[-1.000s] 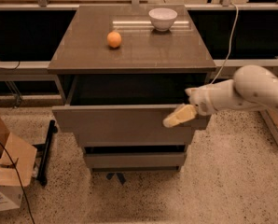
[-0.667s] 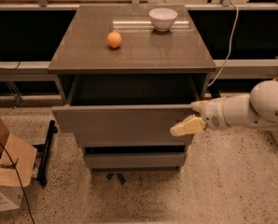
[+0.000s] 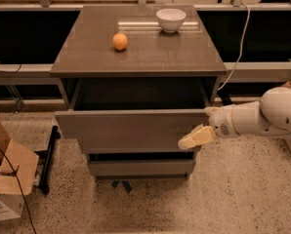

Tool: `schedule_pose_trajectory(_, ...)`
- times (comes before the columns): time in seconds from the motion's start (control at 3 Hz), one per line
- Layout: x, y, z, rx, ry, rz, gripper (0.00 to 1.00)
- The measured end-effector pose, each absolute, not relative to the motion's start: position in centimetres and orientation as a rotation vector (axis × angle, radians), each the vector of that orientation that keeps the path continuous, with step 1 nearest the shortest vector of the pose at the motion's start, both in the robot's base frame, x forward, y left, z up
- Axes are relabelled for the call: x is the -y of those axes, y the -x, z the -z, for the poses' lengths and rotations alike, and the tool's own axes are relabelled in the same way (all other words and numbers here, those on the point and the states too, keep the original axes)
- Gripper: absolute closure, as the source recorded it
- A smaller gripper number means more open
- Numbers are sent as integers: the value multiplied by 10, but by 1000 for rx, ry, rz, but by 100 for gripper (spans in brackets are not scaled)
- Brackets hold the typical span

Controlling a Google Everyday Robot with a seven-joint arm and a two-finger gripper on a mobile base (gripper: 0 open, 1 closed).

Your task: Open top drawer

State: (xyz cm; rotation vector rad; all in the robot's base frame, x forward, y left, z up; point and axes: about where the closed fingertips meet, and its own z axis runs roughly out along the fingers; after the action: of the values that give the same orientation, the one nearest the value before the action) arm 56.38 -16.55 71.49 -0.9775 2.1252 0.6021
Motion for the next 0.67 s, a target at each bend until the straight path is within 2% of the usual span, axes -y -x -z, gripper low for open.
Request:
schedule_pose_trajectory(0.33, 165, -564, -715, -2125, 978, -602, 0)
schedule_pose_trajectory(0.67, 134, -590, -729, -2023, 1084, -633, 0)
